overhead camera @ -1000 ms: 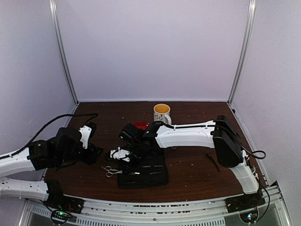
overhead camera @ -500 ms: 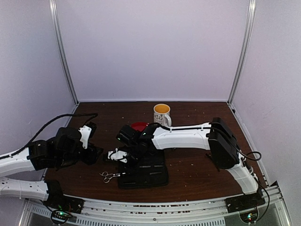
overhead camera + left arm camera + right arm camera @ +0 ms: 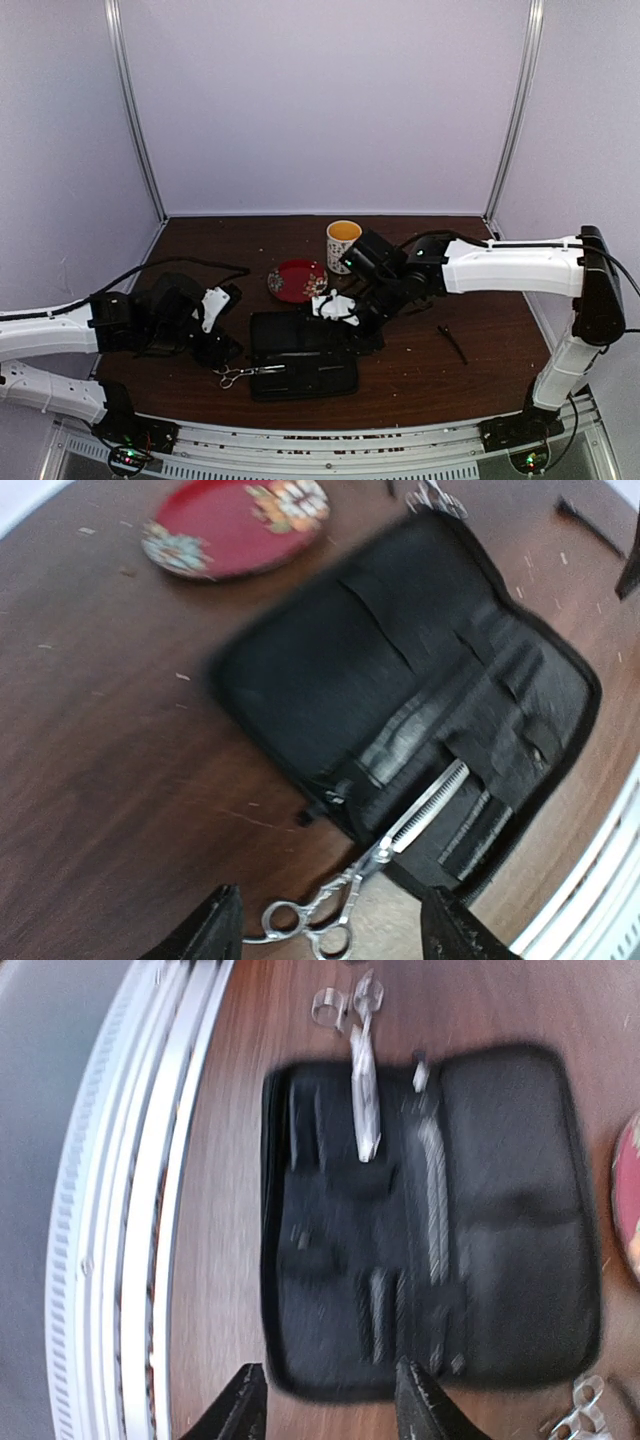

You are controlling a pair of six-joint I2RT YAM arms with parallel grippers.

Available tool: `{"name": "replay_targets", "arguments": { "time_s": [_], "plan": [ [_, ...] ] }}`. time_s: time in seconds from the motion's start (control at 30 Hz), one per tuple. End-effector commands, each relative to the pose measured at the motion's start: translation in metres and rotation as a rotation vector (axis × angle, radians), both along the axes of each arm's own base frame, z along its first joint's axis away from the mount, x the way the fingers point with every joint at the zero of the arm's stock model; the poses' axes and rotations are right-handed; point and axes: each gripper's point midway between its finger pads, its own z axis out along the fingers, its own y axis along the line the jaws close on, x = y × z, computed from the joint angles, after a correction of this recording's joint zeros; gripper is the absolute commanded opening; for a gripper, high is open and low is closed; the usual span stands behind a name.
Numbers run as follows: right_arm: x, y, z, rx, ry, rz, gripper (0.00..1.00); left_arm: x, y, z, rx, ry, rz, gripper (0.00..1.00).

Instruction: Sort the hair-cutting tools

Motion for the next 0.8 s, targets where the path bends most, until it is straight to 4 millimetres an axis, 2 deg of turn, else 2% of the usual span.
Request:
{"name": "replay_targets", "arguments": {
  "time_s": [0.0,0.1,0.23,0.4,0.5,0.63,0.7,0.77],
  "plan": [
    [-0.019,-0.051,-0.055,-0.123,-0.042,0.049,0.44,-0.017,-0.046,0.003,-0.06,0.102,-0.223,0.62],
    [-0.019,-0.061,-0.07,-0.118,-0.094,0.039,0.44,-0.015,-0.058,0.004,-0.052,0.11,-0.272,0.62],
    [-0.009,-0.051,-0.07,-0.122,-0.125,0.031,0.44,-0.004,-0.056,-0.002,0.01,0.106,-0.254,0.62],
    [-0.016,-0.047,-0.091,-0.162,-0.156,0.094,0.42,-0.004,-0.044,-0.02,0.039,0.213,-0.226,0.6],
    [-0.016,-0.046,-0.098,-0.185,-0.177,0.106,0.42,-0.005,-0.037,-0.02,0.051,0.203,-0.212,0.6],
    [-0.014,-0.044,-0.101,-0.197,-0.209,0.112,0.4,0.005,-0.024,-0.017,0.083,0.142,-0.148,0.6],
    [-0.015,-0.044,-0.104,-0.207,-0.22,0.127,0.36,0.008,-0.019,-0.018,0.096,0.131,-0.132,0.6],
    [-0.017,-0.047,-0.108,-0.227,-0.225,0.144,0.28,0.01,-0.017,-0.019,0.107,0.126,-0.128,0.6]
  ]
}}
